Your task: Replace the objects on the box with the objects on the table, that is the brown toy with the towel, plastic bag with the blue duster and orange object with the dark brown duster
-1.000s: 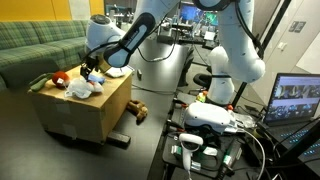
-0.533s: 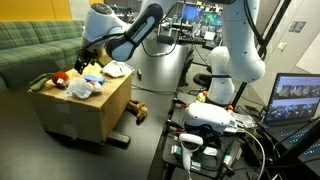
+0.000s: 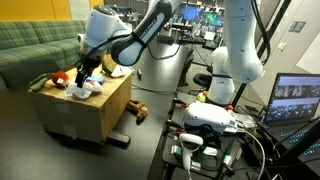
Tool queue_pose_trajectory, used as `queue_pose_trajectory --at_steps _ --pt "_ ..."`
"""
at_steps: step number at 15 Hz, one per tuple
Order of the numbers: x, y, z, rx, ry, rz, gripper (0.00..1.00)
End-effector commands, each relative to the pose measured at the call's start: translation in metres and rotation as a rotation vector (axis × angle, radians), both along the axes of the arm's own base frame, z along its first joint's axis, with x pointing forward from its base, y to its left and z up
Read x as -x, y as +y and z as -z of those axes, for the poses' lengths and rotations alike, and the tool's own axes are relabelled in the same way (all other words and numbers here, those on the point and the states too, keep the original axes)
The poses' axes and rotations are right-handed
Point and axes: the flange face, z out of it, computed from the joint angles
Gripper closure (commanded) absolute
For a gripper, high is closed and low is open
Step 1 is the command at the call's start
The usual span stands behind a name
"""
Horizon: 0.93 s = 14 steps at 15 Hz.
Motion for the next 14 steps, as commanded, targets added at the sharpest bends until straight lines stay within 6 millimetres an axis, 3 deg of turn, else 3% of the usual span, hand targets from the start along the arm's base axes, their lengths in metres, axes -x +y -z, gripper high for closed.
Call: queue_pose_trajectory --at_steps 1,8,14 --pt "0.004 -0.003 0.000 -0.002 0.011 -0.109 0.00" --pt "-0.013 -0.020 0.012 -0.019 0.033 -0.213 0.00" --pt "-0.025 -0.015 0.025 -0.057 0.068 -0.273 0.00"
